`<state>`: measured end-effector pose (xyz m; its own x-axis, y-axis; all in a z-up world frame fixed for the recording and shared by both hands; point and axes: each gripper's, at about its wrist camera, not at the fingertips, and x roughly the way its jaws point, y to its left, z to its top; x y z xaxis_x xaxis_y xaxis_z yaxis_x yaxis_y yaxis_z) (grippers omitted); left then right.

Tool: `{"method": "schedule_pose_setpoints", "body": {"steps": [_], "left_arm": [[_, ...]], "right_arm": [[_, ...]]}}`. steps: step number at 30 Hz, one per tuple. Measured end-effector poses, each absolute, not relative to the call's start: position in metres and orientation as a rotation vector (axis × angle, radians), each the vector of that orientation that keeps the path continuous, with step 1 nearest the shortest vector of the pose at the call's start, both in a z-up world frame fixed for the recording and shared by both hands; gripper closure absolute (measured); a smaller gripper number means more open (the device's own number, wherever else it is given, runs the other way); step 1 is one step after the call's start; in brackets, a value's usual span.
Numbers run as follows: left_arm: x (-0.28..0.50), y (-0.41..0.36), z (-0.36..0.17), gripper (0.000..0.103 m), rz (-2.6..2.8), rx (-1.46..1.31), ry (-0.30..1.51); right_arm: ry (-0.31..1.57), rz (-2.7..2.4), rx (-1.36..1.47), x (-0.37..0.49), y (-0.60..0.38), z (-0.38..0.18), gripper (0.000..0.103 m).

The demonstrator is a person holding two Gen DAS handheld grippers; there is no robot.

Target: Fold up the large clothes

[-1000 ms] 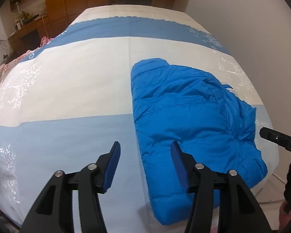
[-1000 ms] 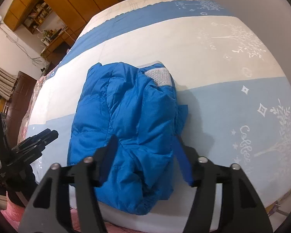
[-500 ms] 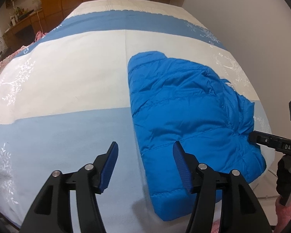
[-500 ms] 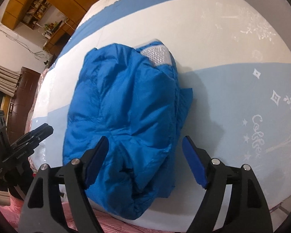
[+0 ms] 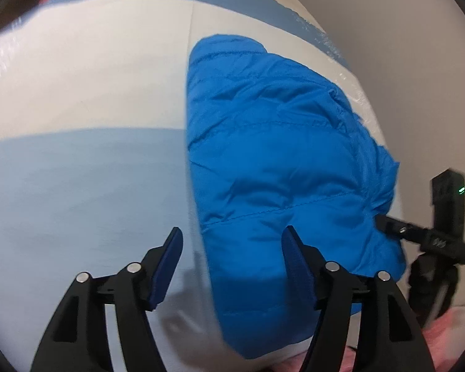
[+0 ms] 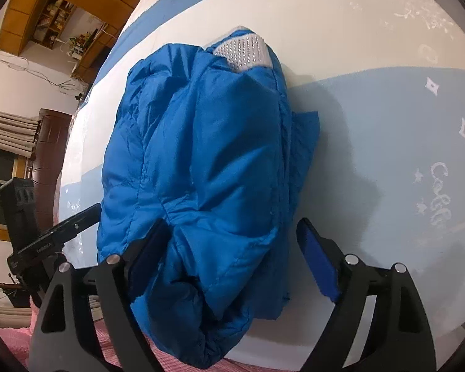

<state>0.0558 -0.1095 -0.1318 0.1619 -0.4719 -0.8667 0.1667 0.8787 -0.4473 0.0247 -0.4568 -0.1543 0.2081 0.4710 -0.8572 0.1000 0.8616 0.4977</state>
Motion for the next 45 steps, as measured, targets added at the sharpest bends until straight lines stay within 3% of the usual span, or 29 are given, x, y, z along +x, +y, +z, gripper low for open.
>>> {"method": "schedule_pose_setpoints", "body": {"steps": [5,10,17,19,24,28,36,45], "left_arm": [[0.060,-0.109,-0.148,0.032,-0.550,-0.385,1.375],[0.066,-0.117,-0.163,0.018,-0.600,-0.411,1.374],[0.071,-0.120,-0.181,0.019,-0.643,-0.481,1.373],[0.069,-0.122,-0.179,0.025,-0.638,-0.469,1.363],[0.062,-0.124,-0.161,0.041,-0.647,-0.427,1.305],[0.051,-0.122,-0.142,0.049,-0.689,-0.408,1.244],[0.047,-0.107,-0.102,0.050,-0.663,-0.416,1.132],[0.080,-0.053,-0.072,0.050,-0.544,-0.425,1.014]], "right_arm": [[1.368,0.300,0.546,0.025,-0.461,-0.165,0.019],[1.382,0.342,0.641,0.023,-0.472,-0.187,0.016],[1.387,0.403,0.791,0.016,-0.489,-0.212,0.014],[1.381,0.413,0.801,0.014,-0.492,-0.213,0.018],[1.334,0.444,0.753,0.004,-0.496,-0.197,0.047],[1.263,0.453,0.682,-0.006,-0.494,-0.176,0.055],[1.160,0.495,0.542,-0.001,-0.485,-0.131,0.057],[1.120,0.601,0.441,0.073,-0.441,-0.119,0.057]]}}
